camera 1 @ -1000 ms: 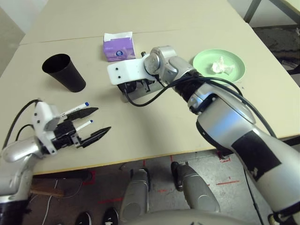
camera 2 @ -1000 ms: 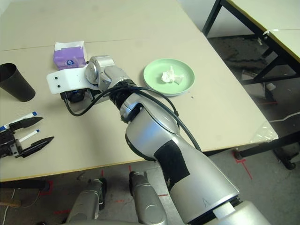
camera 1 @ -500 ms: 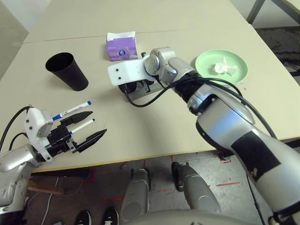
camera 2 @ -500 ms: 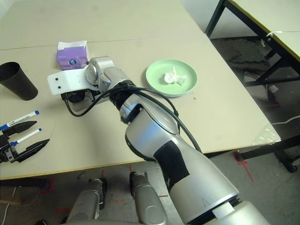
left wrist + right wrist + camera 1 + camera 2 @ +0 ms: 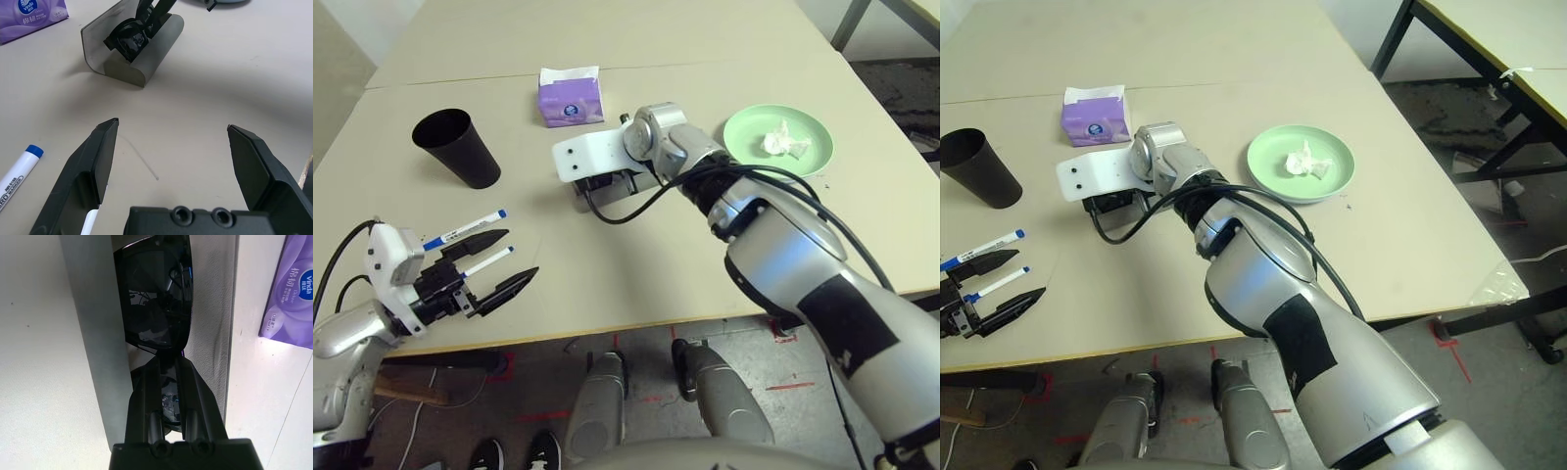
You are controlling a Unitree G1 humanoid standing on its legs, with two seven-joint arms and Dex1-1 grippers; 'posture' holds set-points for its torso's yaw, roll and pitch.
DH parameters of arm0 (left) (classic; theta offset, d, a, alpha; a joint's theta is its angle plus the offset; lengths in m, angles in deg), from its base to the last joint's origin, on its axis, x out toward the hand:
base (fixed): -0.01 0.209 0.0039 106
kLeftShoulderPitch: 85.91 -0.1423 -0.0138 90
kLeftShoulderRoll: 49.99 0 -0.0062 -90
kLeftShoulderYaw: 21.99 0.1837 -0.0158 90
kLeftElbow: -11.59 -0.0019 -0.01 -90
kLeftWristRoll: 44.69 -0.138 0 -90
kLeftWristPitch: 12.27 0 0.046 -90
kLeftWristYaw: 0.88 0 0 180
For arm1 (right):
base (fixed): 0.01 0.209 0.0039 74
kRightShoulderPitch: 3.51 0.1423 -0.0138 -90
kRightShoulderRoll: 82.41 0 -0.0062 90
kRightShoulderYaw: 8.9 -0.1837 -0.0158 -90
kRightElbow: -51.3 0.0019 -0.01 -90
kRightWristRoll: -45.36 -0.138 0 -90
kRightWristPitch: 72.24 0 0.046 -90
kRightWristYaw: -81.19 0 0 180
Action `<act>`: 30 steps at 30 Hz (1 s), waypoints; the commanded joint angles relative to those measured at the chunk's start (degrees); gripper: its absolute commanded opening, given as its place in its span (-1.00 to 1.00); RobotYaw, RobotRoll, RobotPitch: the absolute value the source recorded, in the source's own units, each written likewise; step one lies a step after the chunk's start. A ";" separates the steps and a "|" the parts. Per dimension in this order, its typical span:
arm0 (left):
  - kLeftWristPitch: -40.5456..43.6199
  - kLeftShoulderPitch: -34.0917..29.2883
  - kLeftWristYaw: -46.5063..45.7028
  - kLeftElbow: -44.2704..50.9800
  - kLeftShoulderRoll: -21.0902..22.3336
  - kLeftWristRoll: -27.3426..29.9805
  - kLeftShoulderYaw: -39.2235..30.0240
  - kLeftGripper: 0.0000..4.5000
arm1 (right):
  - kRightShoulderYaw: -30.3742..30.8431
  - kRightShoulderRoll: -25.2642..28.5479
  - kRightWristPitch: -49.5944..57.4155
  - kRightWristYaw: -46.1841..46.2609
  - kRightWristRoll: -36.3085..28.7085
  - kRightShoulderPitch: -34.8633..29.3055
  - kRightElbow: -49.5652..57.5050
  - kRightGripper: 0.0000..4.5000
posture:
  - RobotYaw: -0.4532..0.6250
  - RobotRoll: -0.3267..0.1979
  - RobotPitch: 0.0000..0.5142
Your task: Organize and tidy the items on the table.
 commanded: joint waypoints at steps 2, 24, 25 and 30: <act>-0.10 -0.13 0.47 -0.49 -0.33 -0.52 0.64 1.00 | -0.66 -0.77 0.78 -2.87 -0.87 -0.95 0.12 -0.94 | -0.19 0.25 -0.16; -1.49 2.08 0.93 -4.36 -1.49 -2.00 2.26 1.00 | -3.62 -1.17 1.60 -3.21 -2.76 2.00 0.11 0.99 | -0.23 0.25 -0.18; -1.55 2.19 0.96 -4.54 -1.52 -2.07 2.35 1.00 | -3.78 -1.06 1.60 -3.14 -2.79 2.22 0.03 0.99 | -0.23 0.25 -0.18; -2.00 2.91 1.23 -6.08 -1.58 -2.51 2.73 1.00 | -4.94 0.72 1.50 -5.10 -3.23 4.03 0.13 0.99 | -0.27 0.25 -0.20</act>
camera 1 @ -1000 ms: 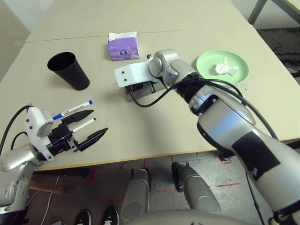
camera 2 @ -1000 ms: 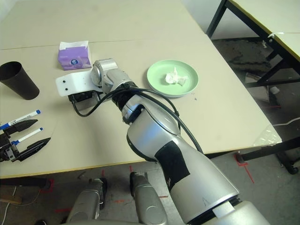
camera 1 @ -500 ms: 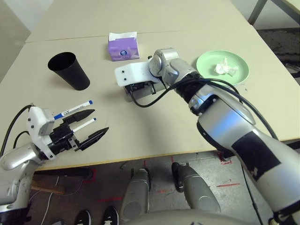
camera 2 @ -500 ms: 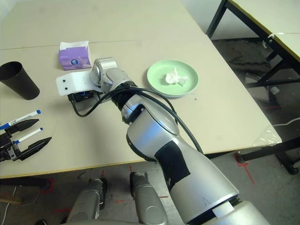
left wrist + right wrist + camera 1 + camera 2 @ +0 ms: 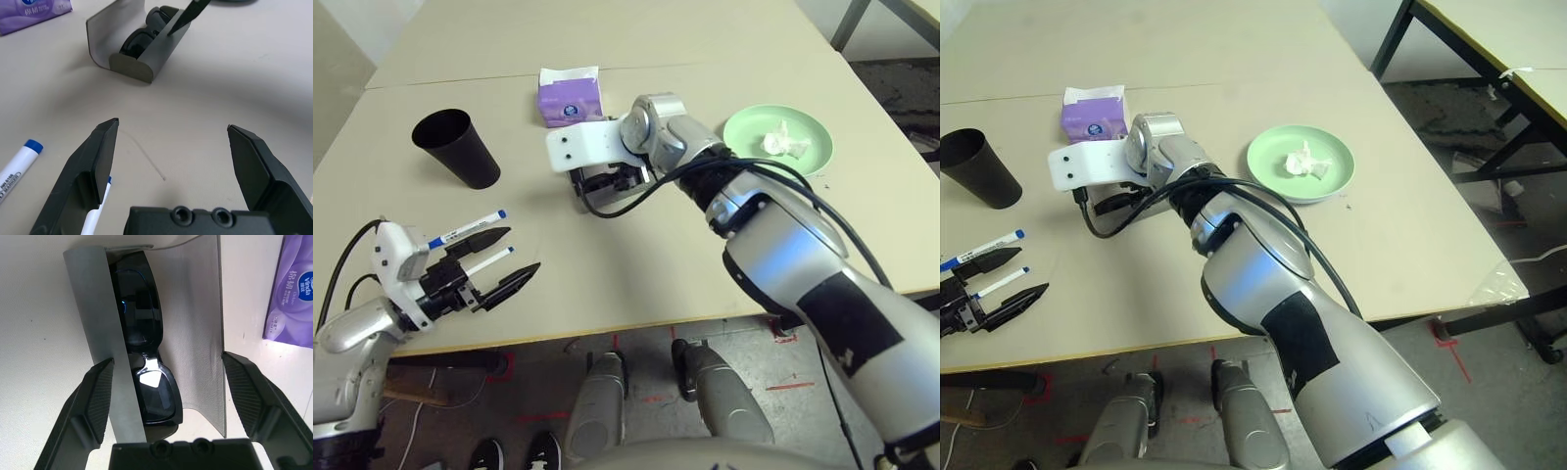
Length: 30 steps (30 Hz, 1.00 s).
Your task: Organize and tidy the items on the table.
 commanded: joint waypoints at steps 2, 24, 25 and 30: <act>-0.71 0.19 0.52 -1.88 -0.32 -0.74 0.71 1.00 | -2.68 2.02 1.12 -5.80 -3.01 3.21 1.49 0.99 | -0.27 0.25 -0.20; 5.93 6.11 -13.58 0.50 -1.09 -2.52 0.23 0.83 | -39.09 26.59 37.08 -6.01 -36.23 -46.56 75.86 1.00 | -0.35 0.25 -0.11; 6.47 6.73 -14.27 0.57 -1.03 -2.57 0.28 0.74 | -39.28 27.06 36.61 -5.01 -36.87 -48.77 77.52 1.00 | -0.35 0.25 -0.11; 9.17 12.89 -17.98 -0.09 -0.80 -3.80 1.47 -0.03 | -42.19 28.45 30.51 -1.15 -40.90 -65.86 84.04 1.00 | -0.39 0.25 -0.08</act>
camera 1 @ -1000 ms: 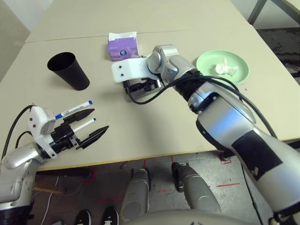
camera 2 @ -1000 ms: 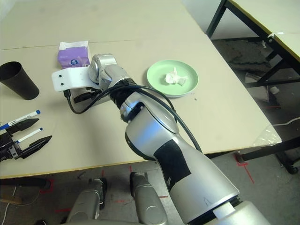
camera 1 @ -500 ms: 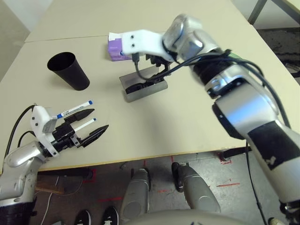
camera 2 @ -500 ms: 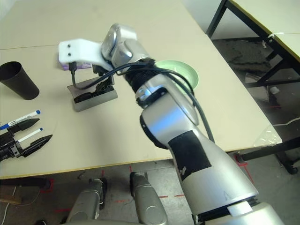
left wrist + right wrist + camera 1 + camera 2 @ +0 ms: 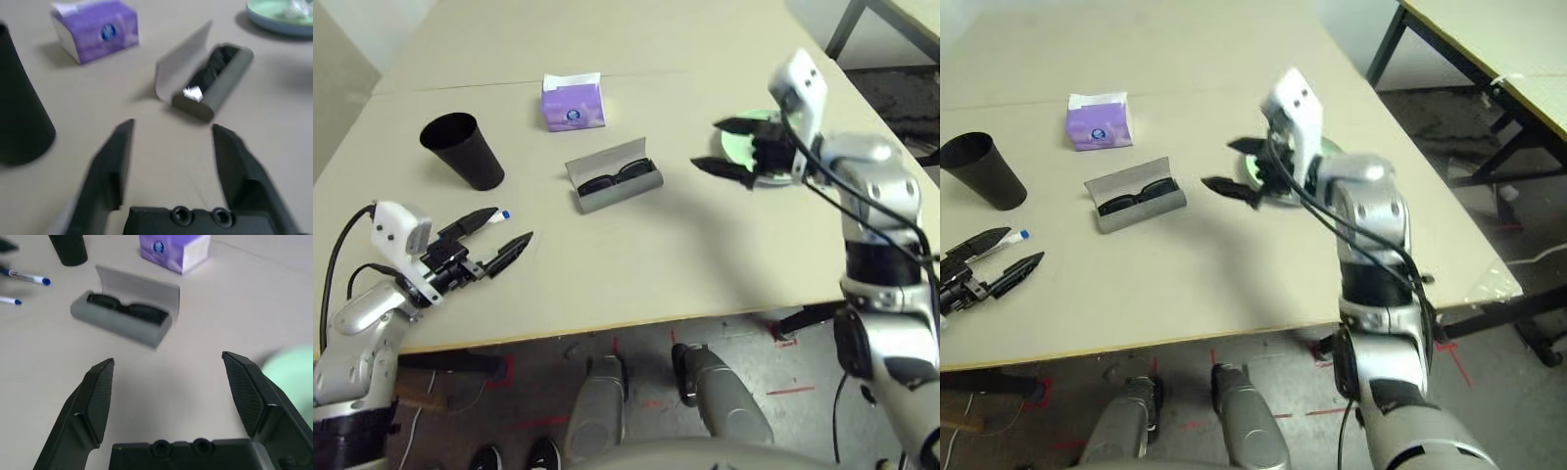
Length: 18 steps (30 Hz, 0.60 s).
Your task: Organize and tidy the items on the table.
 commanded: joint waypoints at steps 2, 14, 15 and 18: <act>2.77 3.17 -2.56 -0.42 0.67 -1.18 0.95 -0.37 | -1.28 0.73 -7.48 4.52 -2.25 -10.05 4.02 1.00 | -0.41 0.25 -0.06; 5.31 12.91 -10.80 -4.44 -2.62 -4.28 3.67 -0.98 | -1.47 -1.62 -17.56 11.33 -10.30 -19.63 7.42 1.00 | -0.43 0.25 -0.01; 5.25 13.90 -11.62 -5.23 -2.95 -4.64 3.85 -0.98 | -1.55 -1.43 -18.35 11.13 -11.02 -19.87 7.04 1.00 | -0.43 0.25 -0.01; 4.83 16.36 -13.18 -7.48 -3.73 -6.07 4.52 -0.98 | -0.79 -0.02 -21.30 9.46 -12.03 -20.39 5.23 1.00 | -0.44 0.25 -0.01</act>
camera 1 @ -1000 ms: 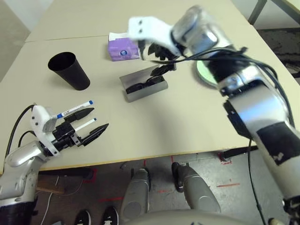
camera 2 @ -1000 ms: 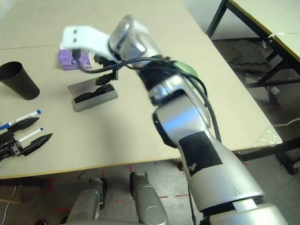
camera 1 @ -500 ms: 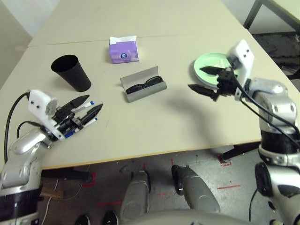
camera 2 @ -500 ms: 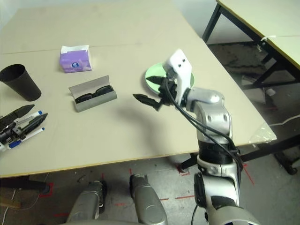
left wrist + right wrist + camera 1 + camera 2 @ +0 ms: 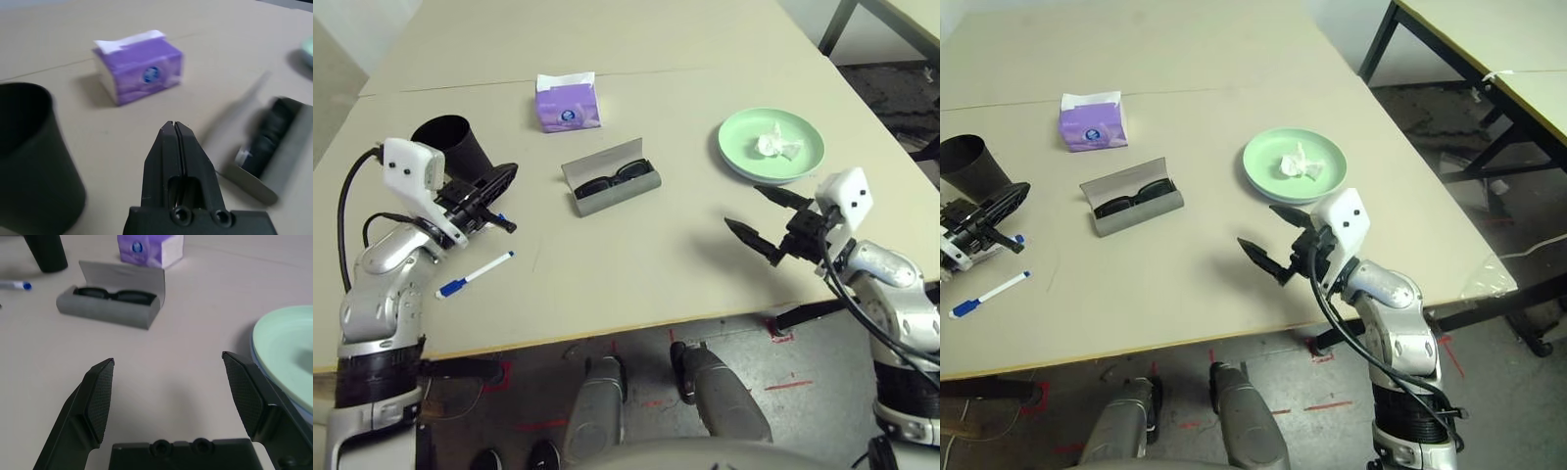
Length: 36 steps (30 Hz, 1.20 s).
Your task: Organize and tidy the items on the table.
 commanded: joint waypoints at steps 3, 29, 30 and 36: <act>-0.69 3.28 -2.29 -5.21 -1.13 -3.05 1.75 -0.98 | 1.86 3.01 -5.73 -3.65 -1.90 -1.43 -2.88 1.00 | -0.45 0.25 -0.01; -10.01 15.93 1.29 -22.95 -7.49 -9.27 9.02 -0.98 | 7.64 6.18 -6.83 -0.53 -2.61 -1.46 -0.87 1.00 | -0.54 0.25 -0.04; -10.17 16.01 1.43 -23.12 -7.68 -9.37 9.16 -0.98 | 7.69 6.24 -6.72 -0.43 -2.65 -1.28 -0.85 1.00 | -0.55 0.25 -0.05; -10.51 15.76 3.48 -23.01 -8.70 -9.63 10.50 -0.98 | 7.33 7.00 -5.79 0.08 -3.20 0.23 -0.54 1.00 | -0.55 0.25 -0.06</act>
